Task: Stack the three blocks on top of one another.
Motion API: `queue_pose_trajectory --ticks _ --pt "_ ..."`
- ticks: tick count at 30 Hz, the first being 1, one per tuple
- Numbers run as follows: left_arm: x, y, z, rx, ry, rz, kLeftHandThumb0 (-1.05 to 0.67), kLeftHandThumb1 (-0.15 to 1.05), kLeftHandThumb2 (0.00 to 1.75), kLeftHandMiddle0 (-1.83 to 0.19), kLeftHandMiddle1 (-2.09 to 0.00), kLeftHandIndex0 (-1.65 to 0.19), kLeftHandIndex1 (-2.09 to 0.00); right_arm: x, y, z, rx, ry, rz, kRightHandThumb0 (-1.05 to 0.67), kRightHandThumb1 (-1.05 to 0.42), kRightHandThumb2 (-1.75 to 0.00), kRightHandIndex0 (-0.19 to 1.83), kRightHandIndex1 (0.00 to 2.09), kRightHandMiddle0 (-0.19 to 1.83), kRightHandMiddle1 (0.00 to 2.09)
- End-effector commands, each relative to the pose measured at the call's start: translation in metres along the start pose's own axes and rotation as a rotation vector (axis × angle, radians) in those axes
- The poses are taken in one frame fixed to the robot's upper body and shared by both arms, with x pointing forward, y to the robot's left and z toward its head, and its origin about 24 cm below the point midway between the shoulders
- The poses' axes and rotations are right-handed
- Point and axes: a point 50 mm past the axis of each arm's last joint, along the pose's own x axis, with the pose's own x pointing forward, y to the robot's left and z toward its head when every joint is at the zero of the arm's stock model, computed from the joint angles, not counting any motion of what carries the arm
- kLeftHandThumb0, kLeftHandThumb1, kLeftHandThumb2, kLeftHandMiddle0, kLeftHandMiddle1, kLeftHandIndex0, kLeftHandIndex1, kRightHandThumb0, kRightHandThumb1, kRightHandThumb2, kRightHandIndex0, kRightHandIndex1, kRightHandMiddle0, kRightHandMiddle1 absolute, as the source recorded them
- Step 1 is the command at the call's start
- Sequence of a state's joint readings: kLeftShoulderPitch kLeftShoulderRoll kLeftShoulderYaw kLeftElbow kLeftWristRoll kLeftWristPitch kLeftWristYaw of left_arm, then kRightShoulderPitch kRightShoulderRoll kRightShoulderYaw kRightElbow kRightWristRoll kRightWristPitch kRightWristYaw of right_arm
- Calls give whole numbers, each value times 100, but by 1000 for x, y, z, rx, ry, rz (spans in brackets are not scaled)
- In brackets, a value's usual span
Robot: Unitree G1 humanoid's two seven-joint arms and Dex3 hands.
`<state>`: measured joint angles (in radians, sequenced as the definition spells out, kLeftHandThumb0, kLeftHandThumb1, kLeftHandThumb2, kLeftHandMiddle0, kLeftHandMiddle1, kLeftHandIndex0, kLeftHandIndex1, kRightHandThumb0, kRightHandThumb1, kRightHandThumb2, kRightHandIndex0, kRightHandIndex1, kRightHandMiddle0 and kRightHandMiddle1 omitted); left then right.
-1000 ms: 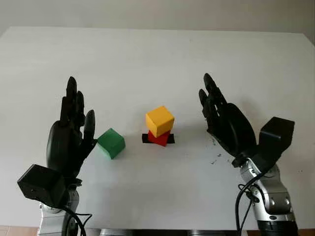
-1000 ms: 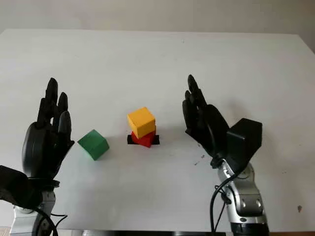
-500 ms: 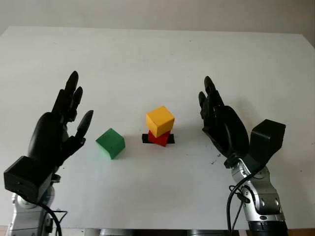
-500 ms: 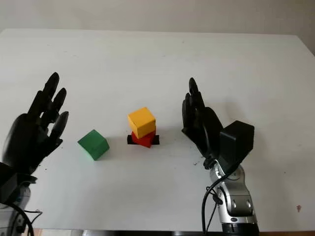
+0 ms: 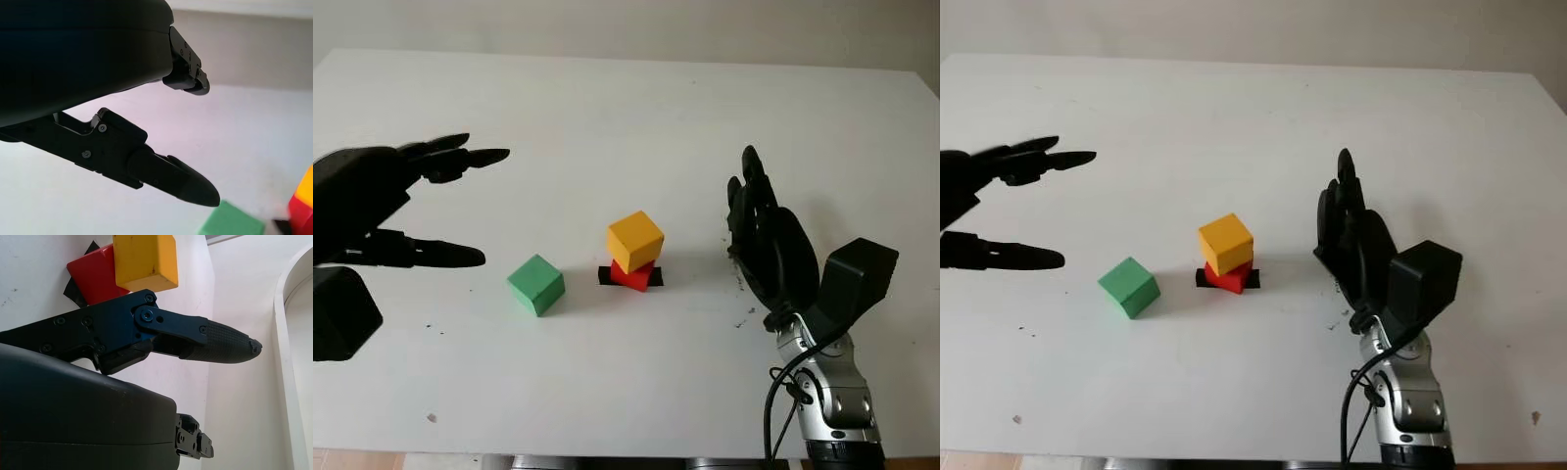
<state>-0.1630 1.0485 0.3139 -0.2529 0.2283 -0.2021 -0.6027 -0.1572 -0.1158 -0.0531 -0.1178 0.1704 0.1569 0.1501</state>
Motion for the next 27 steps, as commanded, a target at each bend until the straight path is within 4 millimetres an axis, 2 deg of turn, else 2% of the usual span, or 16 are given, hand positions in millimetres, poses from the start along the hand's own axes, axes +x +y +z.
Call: queue_pose_trajectory --ticks 1,7,13,16,21,27 --pt "4 5 6 83 -21 -44 -78 82 4 -5 -3 -34 -5 -4 -2 1 0 -1 -13 -77 -105 -66 -19 0 -19 0" --pt "15 -6 16 178 -38 -164 -71 79 4 -3 -4 -34 -5 -3 -3 0 -7 -11 -16 -77 -105 -66 -19 0 -19 0" --pt "22 -18 19 168 -66 -177 -70 79 5 0 -4 -37 -6 -4 -3 0 2 -8 -13 -76 -105 -66 -19 0 -19 0" --pt "25 -31 21 140 -95 -195 -68 79 5 1 -4 -35 -5 -6 -3 -1 -2 -12 -4 -76 -105 -67 -19 0 -19 0" --pt "31 -50 25 121 -137 -208 -76 82 6 0 -5 -32 -5 -9 -4 -3 -13 -2 6 -78 -105 -67 -19 0 -19 0" --pt "34 -55 26 120 -158 -175 -72 82 6 -1 -6 -34 -6 -11 -5 -3 -29 0 9 -78 -105 -69 -19 0 -19 0"
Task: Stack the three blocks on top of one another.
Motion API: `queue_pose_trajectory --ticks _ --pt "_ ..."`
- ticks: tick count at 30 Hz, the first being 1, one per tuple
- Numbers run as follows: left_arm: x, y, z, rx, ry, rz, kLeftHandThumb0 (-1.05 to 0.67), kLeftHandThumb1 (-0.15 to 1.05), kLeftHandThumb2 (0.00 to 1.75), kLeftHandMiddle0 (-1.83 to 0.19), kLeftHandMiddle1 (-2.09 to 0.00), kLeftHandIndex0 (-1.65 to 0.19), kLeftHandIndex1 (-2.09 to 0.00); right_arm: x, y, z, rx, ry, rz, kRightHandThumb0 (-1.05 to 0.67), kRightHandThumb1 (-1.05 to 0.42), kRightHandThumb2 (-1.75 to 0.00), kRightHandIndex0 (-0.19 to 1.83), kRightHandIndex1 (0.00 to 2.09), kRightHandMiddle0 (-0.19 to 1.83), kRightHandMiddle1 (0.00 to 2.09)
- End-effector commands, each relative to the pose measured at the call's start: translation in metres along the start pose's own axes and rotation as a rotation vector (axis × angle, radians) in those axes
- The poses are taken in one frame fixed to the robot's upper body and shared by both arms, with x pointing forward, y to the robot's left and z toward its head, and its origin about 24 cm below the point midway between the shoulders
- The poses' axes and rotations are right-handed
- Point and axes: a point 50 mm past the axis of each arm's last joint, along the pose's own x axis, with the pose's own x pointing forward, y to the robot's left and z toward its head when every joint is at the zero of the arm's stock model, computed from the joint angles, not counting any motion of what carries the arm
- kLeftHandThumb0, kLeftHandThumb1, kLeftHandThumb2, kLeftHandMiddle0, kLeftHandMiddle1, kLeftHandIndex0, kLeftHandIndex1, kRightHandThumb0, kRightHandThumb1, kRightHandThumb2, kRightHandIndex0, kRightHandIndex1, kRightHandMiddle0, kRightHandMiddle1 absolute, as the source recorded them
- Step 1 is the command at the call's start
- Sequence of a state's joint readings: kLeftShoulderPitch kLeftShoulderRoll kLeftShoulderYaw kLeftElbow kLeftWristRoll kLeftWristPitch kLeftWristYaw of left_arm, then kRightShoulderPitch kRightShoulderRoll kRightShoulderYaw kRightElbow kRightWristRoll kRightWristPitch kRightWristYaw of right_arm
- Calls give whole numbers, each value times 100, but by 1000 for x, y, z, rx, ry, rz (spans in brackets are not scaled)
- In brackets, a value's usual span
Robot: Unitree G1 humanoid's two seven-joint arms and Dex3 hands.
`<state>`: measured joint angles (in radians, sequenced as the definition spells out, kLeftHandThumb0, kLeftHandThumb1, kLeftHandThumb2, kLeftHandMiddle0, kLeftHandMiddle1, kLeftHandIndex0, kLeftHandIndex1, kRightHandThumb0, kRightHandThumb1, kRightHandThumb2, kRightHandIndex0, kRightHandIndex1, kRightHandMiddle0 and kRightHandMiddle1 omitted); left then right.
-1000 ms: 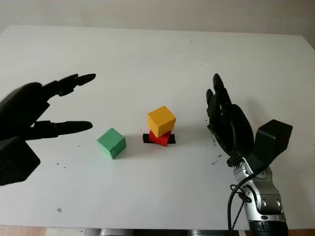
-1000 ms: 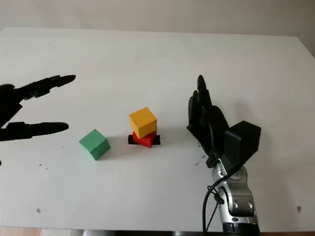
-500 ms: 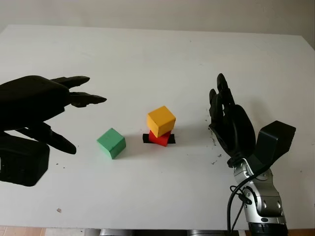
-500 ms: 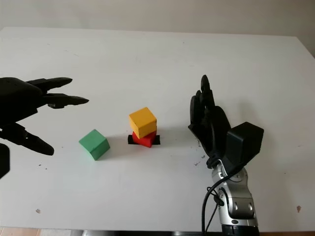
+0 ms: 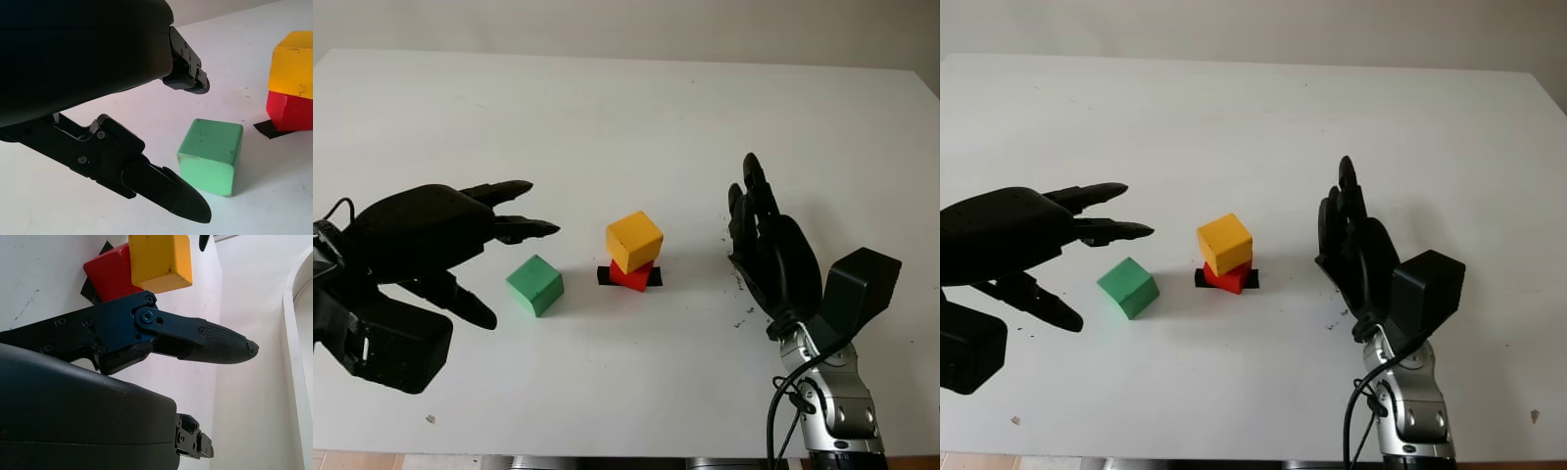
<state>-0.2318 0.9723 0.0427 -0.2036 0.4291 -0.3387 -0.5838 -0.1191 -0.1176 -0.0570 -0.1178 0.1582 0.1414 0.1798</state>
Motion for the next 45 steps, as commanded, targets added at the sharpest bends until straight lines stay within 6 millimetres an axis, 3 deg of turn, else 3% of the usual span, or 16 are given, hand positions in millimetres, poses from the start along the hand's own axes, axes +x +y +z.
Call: queue_pose_trajectory --ticks 1,25,45 --pt "2 -1 1 9 -11 13 -72 82 6 -1 -6 -35 -6 -3 -3 4 -17 -23 -1 -78 -105 -69 -19 0 -19 0" --pt "3 -12 6 178 -74 34 -67 82 6 -6 -6 -58 -10 -8 -6 4 -13 -12 10 -79 -105 -69 -19 0 -19 0" --pt "11 -20 4 162 -68 23 -65 86 6 -9 -6 -63 -8 -9 -9 6 0 -1 11 -77 -105 -68 -19 0 -19 0"
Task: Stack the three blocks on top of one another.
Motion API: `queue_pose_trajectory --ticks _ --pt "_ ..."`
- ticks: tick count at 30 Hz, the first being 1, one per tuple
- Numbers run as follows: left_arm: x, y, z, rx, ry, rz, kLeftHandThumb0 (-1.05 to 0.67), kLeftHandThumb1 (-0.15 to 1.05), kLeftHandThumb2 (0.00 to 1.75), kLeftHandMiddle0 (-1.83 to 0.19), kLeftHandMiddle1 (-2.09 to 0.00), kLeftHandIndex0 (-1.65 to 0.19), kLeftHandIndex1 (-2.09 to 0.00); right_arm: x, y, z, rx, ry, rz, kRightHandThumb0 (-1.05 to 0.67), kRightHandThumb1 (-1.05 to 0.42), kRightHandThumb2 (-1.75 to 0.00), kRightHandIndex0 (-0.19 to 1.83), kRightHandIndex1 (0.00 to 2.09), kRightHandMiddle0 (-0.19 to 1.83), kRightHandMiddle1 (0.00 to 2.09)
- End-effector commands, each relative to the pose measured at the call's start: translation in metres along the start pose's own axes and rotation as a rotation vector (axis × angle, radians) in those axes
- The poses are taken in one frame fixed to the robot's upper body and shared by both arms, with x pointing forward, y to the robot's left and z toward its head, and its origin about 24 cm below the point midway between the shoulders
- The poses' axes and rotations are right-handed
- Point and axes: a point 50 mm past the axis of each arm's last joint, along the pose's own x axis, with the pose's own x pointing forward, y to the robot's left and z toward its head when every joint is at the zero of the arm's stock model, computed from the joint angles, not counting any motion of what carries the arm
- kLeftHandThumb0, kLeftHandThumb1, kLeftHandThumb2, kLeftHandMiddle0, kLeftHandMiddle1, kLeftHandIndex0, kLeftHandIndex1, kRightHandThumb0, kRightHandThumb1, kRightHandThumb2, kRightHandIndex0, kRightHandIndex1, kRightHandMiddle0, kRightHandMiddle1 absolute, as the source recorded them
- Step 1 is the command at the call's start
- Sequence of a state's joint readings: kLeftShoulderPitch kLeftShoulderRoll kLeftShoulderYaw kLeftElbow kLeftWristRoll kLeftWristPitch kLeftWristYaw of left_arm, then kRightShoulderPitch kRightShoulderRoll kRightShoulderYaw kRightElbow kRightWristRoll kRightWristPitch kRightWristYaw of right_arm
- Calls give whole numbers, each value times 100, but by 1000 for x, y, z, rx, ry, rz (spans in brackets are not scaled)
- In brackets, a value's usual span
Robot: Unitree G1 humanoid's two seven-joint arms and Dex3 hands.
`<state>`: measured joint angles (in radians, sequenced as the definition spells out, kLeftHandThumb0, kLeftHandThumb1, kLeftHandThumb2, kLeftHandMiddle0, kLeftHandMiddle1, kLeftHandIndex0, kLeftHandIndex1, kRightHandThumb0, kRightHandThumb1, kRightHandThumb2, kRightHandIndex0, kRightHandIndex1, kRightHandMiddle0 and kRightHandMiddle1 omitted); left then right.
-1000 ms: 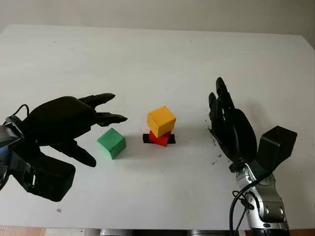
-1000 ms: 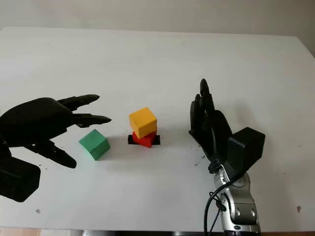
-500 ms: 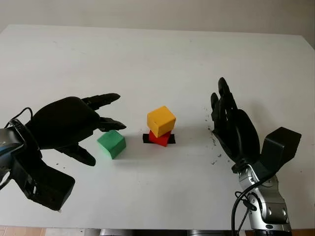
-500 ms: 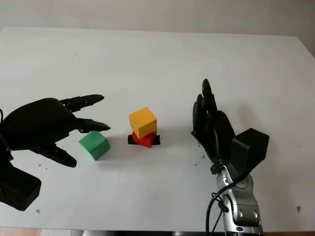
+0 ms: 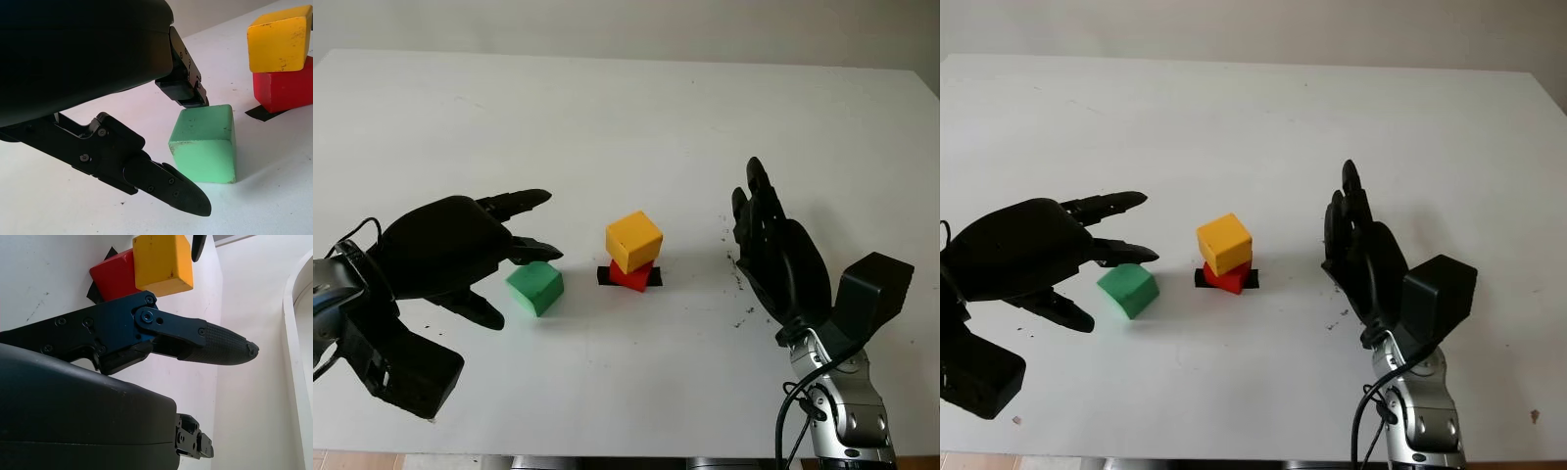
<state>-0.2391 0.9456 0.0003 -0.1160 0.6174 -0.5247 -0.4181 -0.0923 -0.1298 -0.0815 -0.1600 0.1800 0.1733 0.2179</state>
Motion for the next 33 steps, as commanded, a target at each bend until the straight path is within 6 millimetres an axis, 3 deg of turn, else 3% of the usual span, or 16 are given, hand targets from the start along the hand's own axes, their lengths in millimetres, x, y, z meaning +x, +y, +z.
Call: queue_pose_trajectory --ticks 1,13,15,17,22,28,33 --pt "3 -3 2 -4 -7 -18 -65 87 6 -9 -6 -64 -8 -2 -3 4 -8 -10 -6 -77 -105 -67 -19 0 -19 0" --pt "9 -8 5 -79 -34 4 -58 92 6 -18 -8 -81 -19 -3 -2 4 -11 -6 -13 -77 -105 -65 -19 0 -19 0" --pt "9 -7 5 -81 -36 7 -53 92 6 -20 -6 -72 -40 -3 -2 4 -14 -6 -12 -78 -105 -65 -19 0 -19 0" --pt "9 -7 5 -63 -40 21 -49 92 5 -23 -6 -61 -78 -3 -2 4 -10 -4 -12 -78 -105 -65 -19 0 -19 0" --pt "8 -5 3 -42 -37 33 -49 92 6 -26 -6 -51 -111 -2 -2 2 -18 -5 -6 -78 -105 -64 -19 0 -19 0" --pt "5 -3 0 -48 -26 30 -49 93 6 -29 -7 -48 -114 -3 -2 1 -12 -4 -9 -78 -105 -63 -19 0 -19 0" --pt "1 11 -4 -84 10 16 -47 93 5 -29 -6 -51 -104 -3 -2 0 -3 -5 -4 -77 -105 -62 -19 0 -19 0"
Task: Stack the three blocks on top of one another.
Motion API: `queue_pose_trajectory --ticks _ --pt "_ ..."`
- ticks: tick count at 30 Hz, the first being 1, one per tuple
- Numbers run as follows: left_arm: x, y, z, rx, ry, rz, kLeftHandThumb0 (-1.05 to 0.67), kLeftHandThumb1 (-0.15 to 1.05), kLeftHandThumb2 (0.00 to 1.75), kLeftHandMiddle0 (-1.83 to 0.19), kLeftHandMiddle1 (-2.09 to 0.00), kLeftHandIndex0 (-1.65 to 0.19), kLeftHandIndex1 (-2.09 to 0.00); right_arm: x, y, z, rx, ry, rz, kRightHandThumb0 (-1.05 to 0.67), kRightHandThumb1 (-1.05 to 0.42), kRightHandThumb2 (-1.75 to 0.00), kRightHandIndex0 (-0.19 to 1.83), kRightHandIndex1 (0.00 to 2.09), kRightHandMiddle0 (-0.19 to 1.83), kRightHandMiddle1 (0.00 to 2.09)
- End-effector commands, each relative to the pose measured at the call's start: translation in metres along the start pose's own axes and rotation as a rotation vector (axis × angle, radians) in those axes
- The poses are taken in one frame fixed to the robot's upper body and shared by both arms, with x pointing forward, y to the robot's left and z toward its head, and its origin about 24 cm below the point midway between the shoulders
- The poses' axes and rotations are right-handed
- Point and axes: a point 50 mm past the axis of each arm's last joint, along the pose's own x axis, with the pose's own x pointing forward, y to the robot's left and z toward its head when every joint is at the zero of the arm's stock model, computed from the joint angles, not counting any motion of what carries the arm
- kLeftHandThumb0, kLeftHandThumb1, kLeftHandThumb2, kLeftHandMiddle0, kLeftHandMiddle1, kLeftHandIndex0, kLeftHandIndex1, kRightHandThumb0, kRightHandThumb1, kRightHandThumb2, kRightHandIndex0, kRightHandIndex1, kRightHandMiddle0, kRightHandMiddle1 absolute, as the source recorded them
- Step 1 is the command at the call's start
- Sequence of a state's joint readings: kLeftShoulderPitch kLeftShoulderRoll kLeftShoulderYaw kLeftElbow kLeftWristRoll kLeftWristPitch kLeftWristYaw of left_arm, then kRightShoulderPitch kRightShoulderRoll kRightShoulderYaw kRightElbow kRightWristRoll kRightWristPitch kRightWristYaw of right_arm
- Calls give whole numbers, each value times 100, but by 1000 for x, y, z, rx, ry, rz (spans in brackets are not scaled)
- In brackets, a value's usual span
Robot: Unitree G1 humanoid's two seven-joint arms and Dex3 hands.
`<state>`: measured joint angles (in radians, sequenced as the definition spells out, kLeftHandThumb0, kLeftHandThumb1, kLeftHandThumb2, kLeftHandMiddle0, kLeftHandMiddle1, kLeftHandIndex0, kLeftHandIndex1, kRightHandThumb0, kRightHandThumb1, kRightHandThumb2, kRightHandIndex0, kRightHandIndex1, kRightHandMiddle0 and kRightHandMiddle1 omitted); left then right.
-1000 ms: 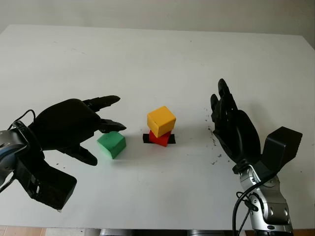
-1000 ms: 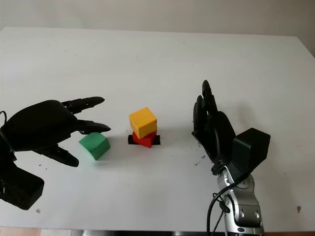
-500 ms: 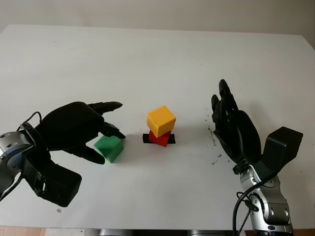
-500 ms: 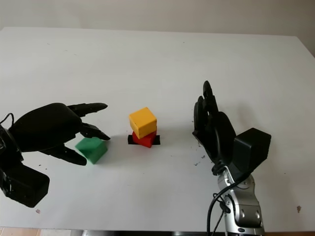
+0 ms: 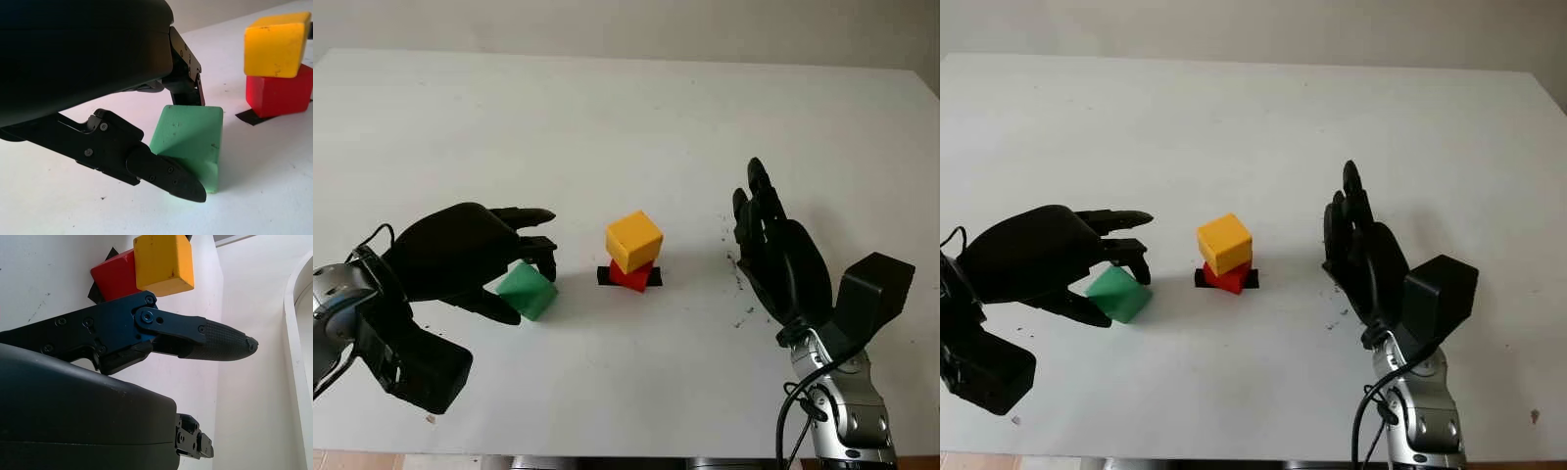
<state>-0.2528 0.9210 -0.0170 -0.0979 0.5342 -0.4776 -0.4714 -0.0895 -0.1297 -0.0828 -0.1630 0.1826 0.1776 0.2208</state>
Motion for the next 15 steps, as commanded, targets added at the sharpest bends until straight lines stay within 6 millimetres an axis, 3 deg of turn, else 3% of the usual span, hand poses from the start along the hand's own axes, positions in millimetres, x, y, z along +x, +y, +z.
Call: queue_pose_trajectory --ticks 1,15 --pt "-4 19 -2 18 16 25 -47 93 5 -28 -5 -51 -103 -2 -2 0 -8 -6 -7 -77 -105 -62 -19 0 -19 0" --pt "3 95 -4 55 16 31 -49 95 6 -31 -7 -42 -122 -2 2 -3 -5 12 7 -77 -105 -61 -19 0 -19 0"
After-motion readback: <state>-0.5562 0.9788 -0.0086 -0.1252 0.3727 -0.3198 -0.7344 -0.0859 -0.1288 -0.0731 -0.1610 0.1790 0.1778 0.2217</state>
